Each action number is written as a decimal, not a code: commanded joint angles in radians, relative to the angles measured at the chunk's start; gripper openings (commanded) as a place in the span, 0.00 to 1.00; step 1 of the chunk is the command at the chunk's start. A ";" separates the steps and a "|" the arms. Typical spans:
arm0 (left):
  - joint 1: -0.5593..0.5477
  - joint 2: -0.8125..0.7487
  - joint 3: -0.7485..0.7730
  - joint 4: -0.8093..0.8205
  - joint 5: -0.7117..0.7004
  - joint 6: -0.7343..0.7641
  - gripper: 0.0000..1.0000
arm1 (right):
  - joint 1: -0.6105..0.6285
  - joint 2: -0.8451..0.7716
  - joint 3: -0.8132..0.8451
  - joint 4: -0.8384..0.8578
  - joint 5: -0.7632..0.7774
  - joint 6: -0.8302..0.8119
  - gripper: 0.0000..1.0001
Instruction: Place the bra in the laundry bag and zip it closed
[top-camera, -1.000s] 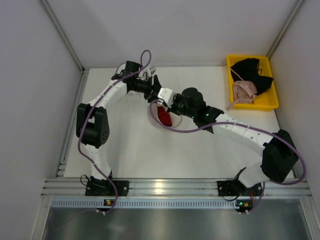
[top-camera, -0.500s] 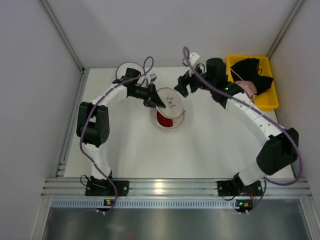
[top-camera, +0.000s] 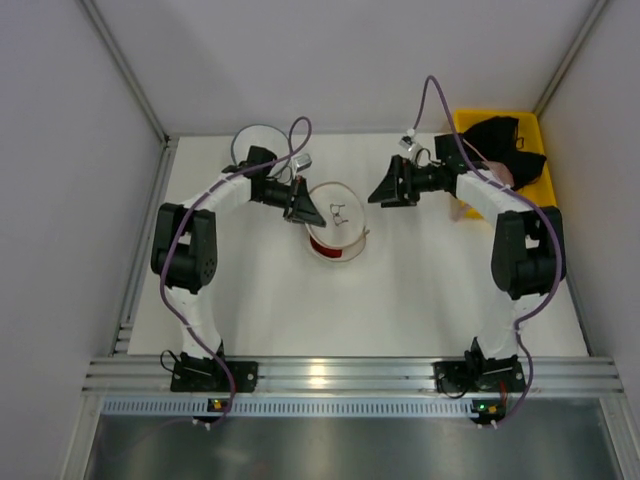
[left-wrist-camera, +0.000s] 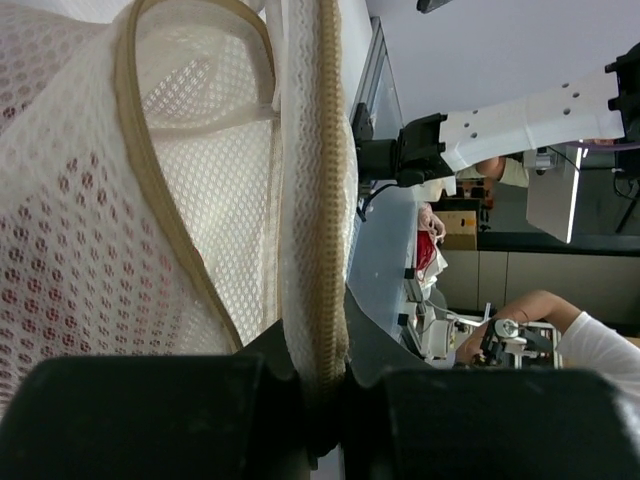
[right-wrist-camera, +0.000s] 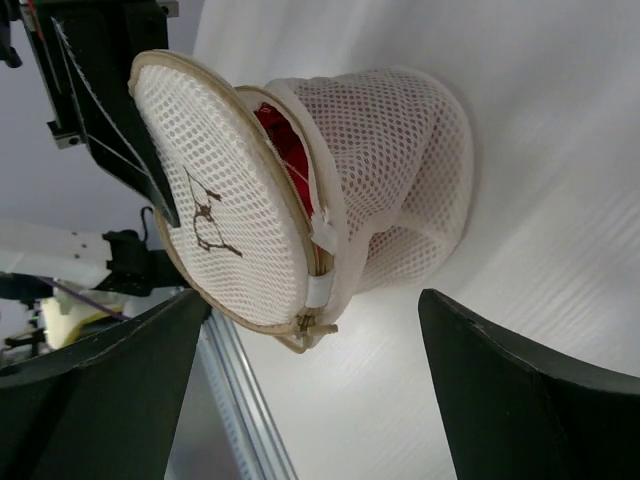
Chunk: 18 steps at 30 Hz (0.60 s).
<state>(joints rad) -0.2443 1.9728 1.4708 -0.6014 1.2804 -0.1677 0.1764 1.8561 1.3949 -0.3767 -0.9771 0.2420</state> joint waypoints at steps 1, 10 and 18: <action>0.004 -0.019 -0.026 -0.014 0.074 0.097 0.00 | 0.006 0.015 0.000 0.117 -0.138 0.137 0.89; 0.007 0.040 -0.014 -0.018 0.112 0.094 0.00 | 0.058 0.130 -0.010 0.133 -0.212 0.126 0.88; 0.008 0.073 -0.010 -0.017 0.076 0.077 0.00 | 0.112 0.178 0.001 0.160 -0.235 0.124 0.60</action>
<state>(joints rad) -0.2424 2.0430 1.4452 -0.6220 1.3418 -0.1097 0.2691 2.0274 1.3811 -0.2768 -1.1652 0.3679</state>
